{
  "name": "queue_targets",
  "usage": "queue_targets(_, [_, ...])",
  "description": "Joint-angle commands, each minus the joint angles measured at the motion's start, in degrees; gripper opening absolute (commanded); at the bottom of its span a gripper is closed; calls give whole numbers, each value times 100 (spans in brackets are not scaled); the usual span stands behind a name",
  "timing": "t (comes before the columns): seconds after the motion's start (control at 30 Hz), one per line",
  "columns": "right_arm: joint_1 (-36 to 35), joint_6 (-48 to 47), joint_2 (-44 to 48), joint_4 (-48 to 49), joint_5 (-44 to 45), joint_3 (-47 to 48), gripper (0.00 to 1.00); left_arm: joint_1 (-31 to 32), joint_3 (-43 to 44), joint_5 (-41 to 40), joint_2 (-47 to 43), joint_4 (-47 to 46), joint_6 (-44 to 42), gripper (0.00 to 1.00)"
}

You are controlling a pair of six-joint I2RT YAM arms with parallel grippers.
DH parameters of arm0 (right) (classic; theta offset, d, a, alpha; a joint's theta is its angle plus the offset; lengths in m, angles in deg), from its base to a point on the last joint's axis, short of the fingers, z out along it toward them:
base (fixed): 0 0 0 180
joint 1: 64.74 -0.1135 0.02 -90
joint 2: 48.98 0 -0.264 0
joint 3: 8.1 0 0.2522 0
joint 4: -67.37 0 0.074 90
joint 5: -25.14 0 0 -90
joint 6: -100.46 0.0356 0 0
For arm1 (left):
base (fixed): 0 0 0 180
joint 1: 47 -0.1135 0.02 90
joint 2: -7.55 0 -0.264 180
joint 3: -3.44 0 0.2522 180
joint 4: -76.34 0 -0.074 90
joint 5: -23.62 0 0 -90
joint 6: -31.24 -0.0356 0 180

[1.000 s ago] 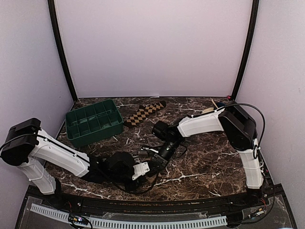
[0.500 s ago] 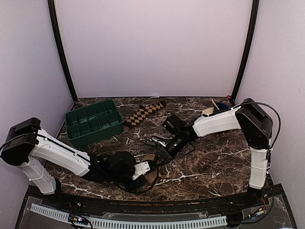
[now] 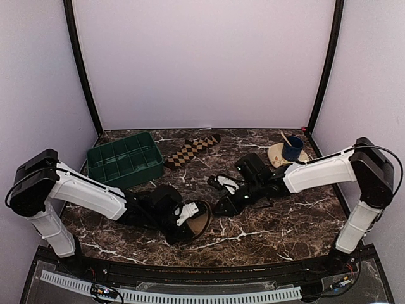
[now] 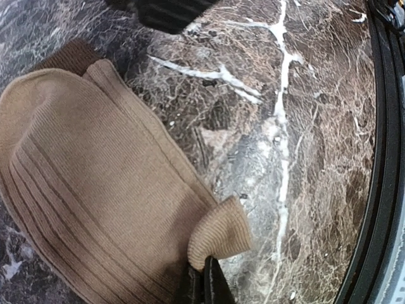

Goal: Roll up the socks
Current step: Roll the sock at the center of the board.

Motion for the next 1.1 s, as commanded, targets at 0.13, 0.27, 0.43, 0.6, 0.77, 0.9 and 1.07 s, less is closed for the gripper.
queue_targets(0.13, [-765,-300,566,691,1463,-570,32,-306,467,954,251,786,195,0])
queue_targets(0.27, [-1171,-694,855,966,2604,-807,32,-493,627,1387,372,1008,169,0])
queue_targets(0.43, [-1694,-1071,1006,1173,3453,-1007,34,-782,759,1890,522,1205,148,0])
queue_targets(0.6, [-2204,-1444,1057,1360,4010,-1151,36,-1043,786,2200,584,1324,151,0])
queue_targets(0.77, [-2692,-1806,895,1391,4433,-1118,39,-1218,903,2458,666,1486,126,0])
queue_targets(0.9, [-2982,-2114,715,1390,4636,-928,40,-1298,1012,2644,752,1630,68,0])
queue_targets(1.07, [-3277,-2523,146,1259,4752,-562,40,-1370,1208,2832,908,1902,-63,0])
